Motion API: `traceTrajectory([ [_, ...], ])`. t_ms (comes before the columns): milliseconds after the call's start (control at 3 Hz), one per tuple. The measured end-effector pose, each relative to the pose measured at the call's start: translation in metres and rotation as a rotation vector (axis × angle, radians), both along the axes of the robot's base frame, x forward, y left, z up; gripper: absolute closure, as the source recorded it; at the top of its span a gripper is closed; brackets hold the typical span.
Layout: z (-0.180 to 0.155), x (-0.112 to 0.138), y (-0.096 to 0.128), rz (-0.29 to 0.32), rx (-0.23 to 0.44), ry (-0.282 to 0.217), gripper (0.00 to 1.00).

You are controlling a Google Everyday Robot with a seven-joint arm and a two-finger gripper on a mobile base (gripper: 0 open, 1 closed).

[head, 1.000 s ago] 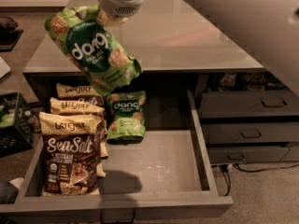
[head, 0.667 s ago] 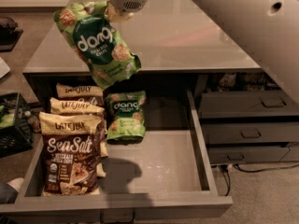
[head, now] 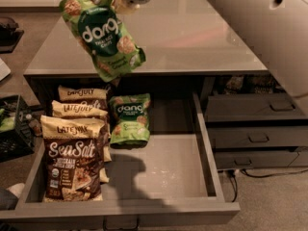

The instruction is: Pick green rice chip bag from top drawer and place on counter

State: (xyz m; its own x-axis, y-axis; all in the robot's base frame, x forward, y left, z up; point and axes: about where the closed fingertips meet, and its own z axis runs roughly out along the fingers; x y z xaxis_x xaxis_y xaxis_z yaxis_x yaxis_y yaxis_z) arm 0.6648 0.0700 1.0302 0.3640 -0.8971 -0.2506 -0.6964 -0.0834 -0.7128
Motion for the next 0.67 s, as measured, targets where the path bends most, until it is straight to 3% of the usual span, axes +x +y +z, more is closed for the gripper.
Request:
traceTrajectory([
  [667,0.012,0.081,-0.022,-0.029,0.072,0.019,1.00],
])
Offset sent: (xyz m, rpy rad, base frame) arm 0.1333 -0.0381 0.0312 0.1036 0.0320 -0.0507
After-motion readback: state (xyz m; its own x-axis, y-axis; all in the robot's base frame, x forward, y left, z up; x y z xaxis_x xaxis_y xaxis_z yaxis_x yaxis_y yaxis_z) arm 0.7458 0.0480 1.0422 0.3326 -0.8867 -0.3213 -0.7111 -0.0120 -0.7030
